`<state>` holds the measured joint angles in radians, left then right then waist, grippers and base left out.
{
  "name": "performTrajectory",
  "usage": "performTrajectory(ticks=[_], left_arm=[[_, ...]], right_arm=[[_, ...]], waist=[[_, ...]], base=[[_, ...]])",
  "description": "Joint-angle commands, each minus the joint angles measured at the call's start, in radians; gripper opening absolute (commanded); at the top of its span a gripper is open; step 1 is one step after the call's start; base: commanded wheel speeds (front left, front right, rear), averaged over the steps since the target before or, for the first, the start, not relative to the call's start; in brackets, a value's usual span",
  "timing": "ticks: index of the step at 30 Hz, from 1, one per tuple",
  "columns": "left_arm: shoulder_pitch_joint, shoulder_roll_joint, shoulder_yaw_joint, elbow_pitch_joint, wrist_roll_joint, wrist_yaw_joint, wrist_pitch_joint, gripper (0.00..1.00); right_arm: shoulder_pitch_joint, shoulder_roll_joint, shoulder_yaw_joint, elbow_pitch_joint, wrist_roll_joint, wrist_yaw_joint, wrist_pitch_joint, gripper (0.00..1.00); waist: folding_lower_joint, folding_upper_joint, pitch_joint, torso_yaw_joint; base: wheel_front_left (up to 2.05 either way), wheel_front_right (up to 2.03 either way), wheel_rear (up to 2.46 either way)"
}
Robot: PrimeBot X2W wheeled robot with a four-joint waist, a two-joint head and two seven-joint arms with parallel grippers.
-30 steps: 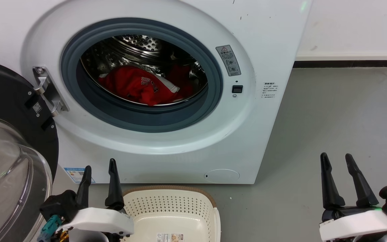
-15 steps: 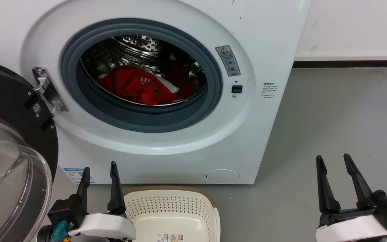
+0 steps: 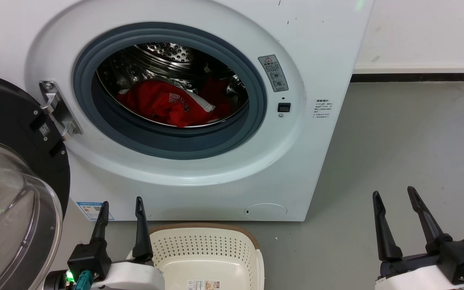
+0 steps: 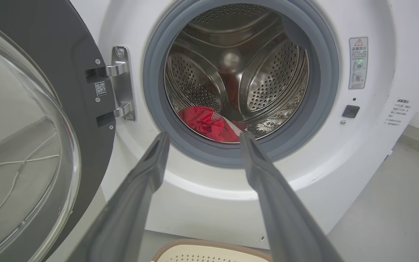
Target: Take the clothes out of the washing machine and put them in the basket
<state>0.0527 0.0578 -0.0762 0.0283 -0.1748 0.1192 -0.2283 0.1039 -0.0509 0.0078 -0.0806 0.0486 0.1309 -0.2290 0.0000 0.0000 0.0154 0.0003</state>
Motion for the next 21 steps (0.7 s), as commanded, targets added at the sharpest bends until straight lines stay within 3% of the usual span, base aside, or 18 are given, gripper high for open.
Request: performTrajectory(ticks=[1, 21], left_arm=[[0.005, 0.001, 0.001, -0.005, 0.016, 0.005, -0.007, 1.00], [0.027, -0.007, 0.005, 0.003, 0.131, 0.006, -0.040, 1.00]], right_arm=[[0.007, 0.001, 0.001, -0.009, -0.018, 0.000, -0.006, 1.00], [0.029, 0.001, -0.011, 0.007, -0.069, 0.000, -0.036, 1.00]], waist=[[0.0000, 0.0000, 0.000, 0.000], [0.0000, 0.0000, -0.005, -0.003]], base=[[0.00, 0.00, 0.00], [0.00, 0.00, 0.00]])
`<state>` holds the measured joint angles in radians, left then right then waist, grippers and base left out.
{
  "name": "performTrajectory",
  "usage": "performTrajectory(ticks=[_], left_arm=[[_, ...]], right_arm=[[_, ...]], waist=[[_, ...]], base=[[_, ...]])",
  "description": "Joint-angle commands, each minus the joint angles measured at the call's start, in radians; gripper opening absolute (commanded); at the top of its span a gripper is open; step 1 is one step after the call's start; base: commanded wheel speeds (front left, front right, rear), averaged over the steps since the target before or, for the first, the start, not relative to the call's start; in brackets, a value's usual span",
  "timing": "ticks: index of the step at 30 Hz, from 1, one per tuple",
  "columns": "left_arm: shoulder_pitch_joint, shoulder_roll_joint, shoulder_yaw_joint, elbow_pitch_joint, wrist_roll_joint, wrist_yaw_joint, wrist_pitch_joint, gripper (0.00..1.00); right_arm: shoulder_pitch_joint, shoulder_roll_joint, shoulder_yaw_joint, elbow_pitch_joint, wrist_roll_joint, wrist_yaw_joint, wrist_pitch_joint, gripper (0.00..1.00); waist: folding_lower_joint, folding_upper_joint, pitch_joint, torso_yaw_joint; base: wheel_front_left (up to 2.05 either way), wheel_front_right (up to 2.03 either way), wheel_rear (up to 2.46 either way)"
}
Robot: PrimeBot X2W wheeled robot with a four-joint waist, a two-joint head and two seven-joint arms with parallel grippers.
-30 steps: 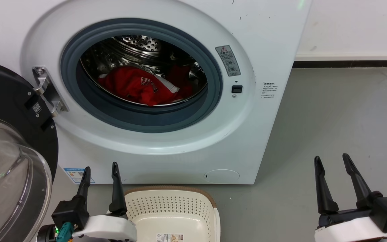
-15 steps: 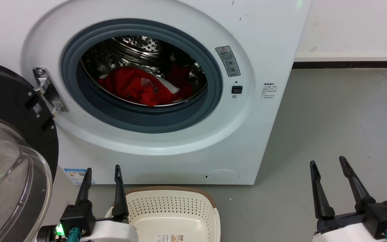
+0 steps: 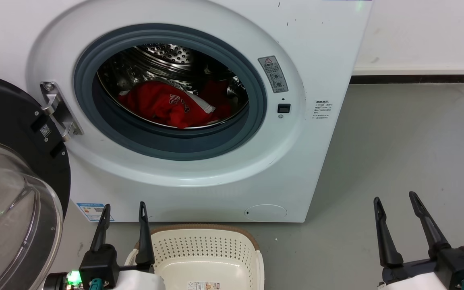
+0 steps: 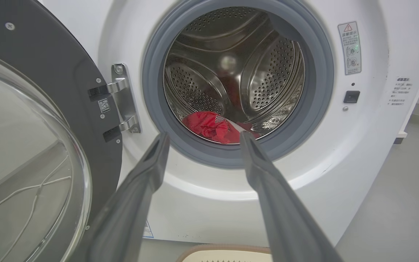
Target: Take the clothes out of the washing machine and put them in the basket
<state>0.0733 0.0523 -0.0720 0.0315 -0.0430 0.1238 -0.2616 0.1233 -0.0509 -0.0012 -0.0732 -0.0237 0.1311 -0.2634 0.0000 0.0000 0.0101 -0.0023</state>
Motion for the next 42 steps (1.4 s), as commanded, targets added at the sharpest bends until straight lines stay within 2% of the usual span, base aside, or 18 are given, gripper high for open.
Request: performTrajectory(ticks=[1, 28, 35, 42], left_arm=[[0.008, -0.001, 0.002, 0.003, -0.004, 0.000, -0.005, 1.00], [-0.004, -0.003, 0.005, 0.037, -0.031, -0.004, -0.004, 1.00], [-0.086, -0.002, 0.008, 0.093, -0.033, -0.022, -0.004, 1.00], [-0.271, 0.015, 0.043, 0.217, -0.013, -0.060, -0.004, 1.00]], right_arm=[[0.010, 0.001, -0.003, 0.001, 0.008, -0.001, -0.002, 1.00], [0.011, 0.001, -0.006, 0.015, 0.034, -0.001, -0.002, 1.00], [-0.016, 0.001, 0.003, 0.011, 0.034, -0.001, -0.002, 1.00], [-0.061, 0.001, 0.018, -0.003, 0.038, -0.001, -0.002, 1.00]], waist=[[0.0000, 0.0000, 0.000, 0.000], [0.0000, 0.0000, 0.003, -0.003], [0.0000, 0.0000, 0.025, -0.012], [0.0000, 0.0000, 0.111, -0.052]], base=[[0.00, 0.00, 0.00], [0.00, 0.00, 0.00], [0.00, 0.00, 0.00], [0.00, 0.00, 0.00]])
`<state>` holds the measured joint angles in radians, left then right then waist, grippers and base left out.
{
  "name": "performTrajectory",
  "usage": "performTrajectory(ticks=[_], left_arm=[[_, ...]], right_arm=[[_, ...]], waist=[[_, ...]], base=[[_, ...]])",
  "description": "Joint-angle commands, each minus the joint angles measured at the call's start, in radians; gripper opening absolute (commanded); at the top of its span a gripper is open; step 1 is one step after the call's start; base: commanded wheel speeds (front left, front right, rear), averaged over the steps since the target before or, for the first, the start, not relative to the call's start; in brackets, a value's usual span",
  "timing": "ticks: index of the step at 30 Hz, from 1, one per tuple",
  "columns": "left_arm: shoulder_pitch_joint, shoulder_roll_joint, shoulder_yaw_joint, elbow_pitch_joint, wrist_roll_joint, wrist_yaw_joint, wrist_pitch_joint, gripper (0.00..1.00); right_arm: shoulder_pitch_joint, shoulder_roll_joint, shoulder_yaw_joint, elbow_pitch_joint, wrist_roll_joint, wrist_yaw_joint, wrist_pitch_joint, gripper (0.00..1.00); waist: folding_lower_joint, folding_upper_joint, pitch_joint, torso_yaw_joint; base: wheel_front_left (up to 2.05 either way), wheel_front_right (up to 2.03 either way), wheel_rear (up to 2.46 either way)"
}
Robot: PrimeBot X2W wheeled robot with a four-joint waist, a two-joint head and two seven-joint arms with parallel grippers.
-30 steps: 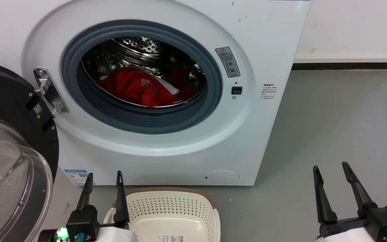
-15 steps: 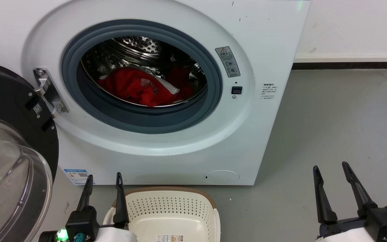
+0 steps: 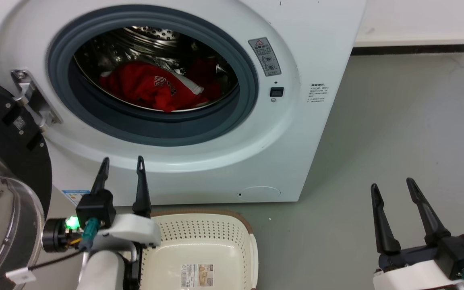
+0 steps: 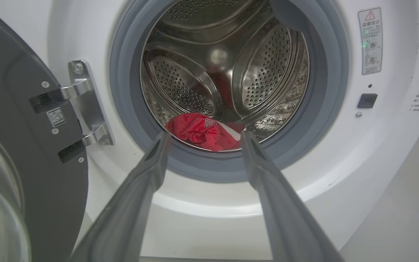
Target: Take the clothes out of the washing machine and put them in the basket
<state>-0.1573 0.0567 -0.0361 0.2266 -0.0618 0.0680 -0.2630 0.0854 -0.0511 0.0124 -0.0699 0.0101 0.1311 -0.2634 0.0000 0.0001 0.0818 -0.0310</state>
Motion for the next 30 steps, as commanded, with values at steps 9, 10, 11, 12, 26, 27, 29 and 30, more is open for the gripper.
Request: performTrajectory(ticks=[9, 10, 11, 12, 26, 27, 29, 30], left_arm=[[-0.369, 0.076, 0.052, 0.218, 0.023, -0.032, -0.003, 1.00], [-0.403, 0.083, 0.052, 0.240, 0.028, -0.030, -0.003, 1.00], [-0.439, 0.090, 0.050, 0.261, 0.035, -0.028, -0.003, 1.00], [-0.471, 0.099, 0.049, 0.284, 0.040, -0.029, -0.003, 1.00], [-0.877, 0.205, 0.046, 0.566, 0.058, -0.038, -0.002, 1.00], [-0.907, 0.217, 0.042, 0.587, 0.061, -0.040, 0.000, 1.00], [-0.964, 0.240, 0.030, 0.632, 0.072, -0.047, 0.013, 1.00], [-0.993, 0.251, 0.026, 0.653, 0.078, -0.045, 0.026, 1.00]], right_arm=[[-0.121, 0.002, 0.010, -0.027, 0.017, -0.001, -0.002, 1.00], [-0.134, 0.002, 0.013, -0.030, 0.019, -0.001, -0.002, 1.00], [-0.147, 0.002, 0.012, -0.033, 0.023, -0.001, -0.002, 1.00], [-0.159, 0.002, 0.014, -0.036, 0.028, -0.001, -0.002, 1.00], [-0.297, 0.002, 0.045, -0.073, 0.077, -0.001, -0.002, 1.00], [-0.306, 0.002, 0.046, -0.076, 0.082, -0.001, -0.002, 1.00], [-0.323, 0.002, 0.048, -0.080, 0.092, -0.001, -0.002, 1.00], [-0.329, 0.002, 0.048, -0.082, 0.095, -0.001, -0.002, 1.00]], waist=[[0.0000, -0.0001, 0.208, -0.084], [0.0000, -0.0001, 0.230, -0.091], [0.0000, -0.0001, 0.248, -0.097], [0.0000, -0.0001, 0.269, -0.103], [0.0000, -0.0001, 0.497, -0.173], [0.0000, -0.0001, 0.513, -0.178], [0.0000, -0.0001, 0.539, -0.187], [0.0000, -0.0001, 0.551, -0.190]], base=[[0.00, 0.00, 0.00], [0.00, 0.00, 0.00], [0.00, 0.00, 0.00], [0.00, 0.00, 0.00], [0.00, 0.00, 0.00], [0.00, 0.00, 0.00], [0.00, 0.00, 0.00], [0.00, 0.00, 0.00]])
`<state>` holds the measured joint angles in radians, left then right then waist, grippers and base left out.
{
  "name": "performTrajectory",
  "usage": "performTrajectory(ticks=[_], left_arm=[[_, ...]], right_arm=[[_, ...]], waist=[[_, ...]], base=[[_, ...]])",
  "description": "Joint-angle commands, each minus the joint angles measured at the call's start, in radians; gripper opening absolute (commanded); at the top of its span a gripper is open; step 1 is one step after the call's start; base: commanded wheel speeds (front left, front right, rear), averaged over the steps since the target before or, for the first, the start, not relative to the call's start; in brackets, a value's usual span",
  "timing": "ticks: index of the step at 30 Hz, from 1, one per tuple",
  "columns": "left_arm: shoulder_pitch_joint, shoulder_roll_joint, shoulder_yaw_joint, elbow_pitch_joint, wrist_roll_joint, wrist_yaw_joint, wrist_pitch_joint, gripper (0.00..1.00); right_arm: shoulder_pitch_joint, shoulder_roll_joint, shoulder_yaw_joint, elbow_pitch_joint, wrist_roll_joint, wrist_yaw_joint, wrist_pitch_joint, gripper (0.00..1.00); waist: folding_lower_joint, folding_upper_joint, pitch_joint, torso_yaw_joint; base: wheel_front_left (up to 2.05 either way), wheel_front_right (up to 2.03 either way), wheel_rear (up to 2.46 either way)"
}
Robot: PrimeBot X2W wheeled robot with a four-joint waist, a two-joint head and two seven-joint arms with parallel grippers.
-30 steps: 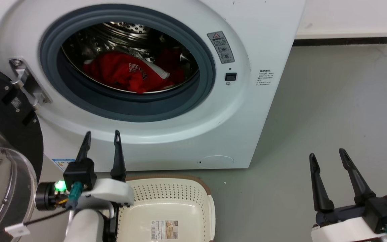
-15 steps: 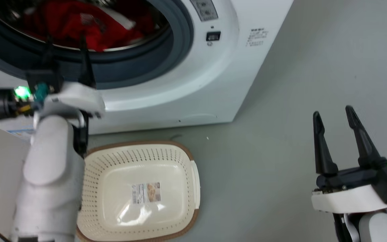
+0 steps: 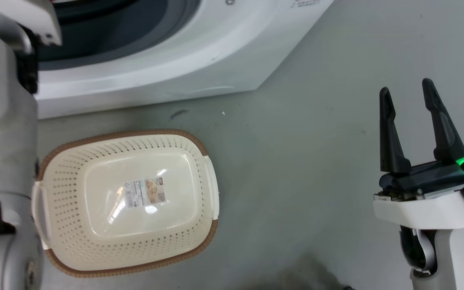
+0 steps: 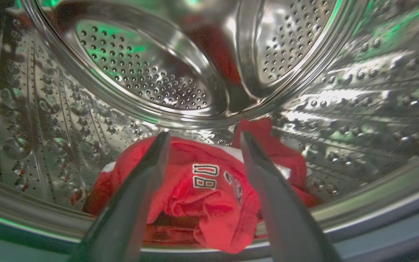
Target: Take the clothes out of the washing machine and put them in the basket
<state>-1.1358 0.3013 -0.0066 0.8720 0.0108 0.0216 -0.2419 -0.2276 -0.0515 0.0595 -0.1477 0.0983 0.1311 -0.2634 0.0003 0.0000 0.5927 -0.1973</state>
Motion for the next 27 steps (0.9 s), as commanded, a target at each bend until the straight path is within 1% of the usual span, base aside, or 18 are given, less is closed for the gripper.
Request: performTrajectory(ticks=[1, 3, 10, 15, 20, 23, 27], left_arm=[[-0.046, 0.019, -0.012, 0.029, 0.016, 0.001, 0.023, 1.00], [-0.102, 0.040, -0.026, 0.063, 0.031, -0.002, 0.046, 1.00], [-0.261, 0.093, -0.065, 0.186, 0.058, -0.035, 0.154, 1.00], [-0.350, 0.110, -0.063, 0.261, 0.045, -0.045, 0.243, 1.00], [-0.432, 0.116, -0.068, 0.324, 0.036, -0.058, 0.359, 1.00], [-0.467, 0.120, -0.075, 0.355, 0.036, -0.061, 0.441, 1.00], [-0.497, 0.120, -0.078, 0.377, 0.028, -0.061, 0.522, 1.00]], right_arm=[[-0.023, 0.002, 0.001, -0.006, 0.012, -0.001, -0.002, 1.00], [-0.033, 0.002, 0.000, -0.008, 0.018, -0.001, -0.002, 1.00], [-0.065, 0.002, 0.012, -0.012, 0.041, -0.001, -0.002, 1.00], [-0.073, 0.002, 0.012, -0.015, 0.053, -0.001, -0.002, 1.00], [-0.081, 0.002, 0.004, -0.017, 0.064, -0.001, -0.002, 1.00], [-0.083, 0.002, 0.004, -0.020, 0.068, -0.001, -0.002, 1.00], [-0.086, 0.002, 0.004, -0.023, 0.073, -0.001, -0.002, 1.00]], waist=[[-0.0003, 0.0000, 0.054, -0.027], [-0.0003, 0.0000, 0.075, -0.033], [-0.0003, 0.0000, 0.129, -0.058], [-0.0003, 0.0000, 0.155, -0.071], [-0.0003, 0.0000, 0.175, -0.079], [-0.0003, 0.0000, 0.185, -0.081], [-0.0003, 0.0000, 0.196, -0.084]], base=[[0.00, 0.00, 0.00], [0.00, 0.00, 0.00], [0.00, 0.00, 0.00], [0.00, 0.00, 0.00], [0.00, 0.00, 0.00], [0.00, 0.00, 0.00], [0.00, 0.00, 0.00]])
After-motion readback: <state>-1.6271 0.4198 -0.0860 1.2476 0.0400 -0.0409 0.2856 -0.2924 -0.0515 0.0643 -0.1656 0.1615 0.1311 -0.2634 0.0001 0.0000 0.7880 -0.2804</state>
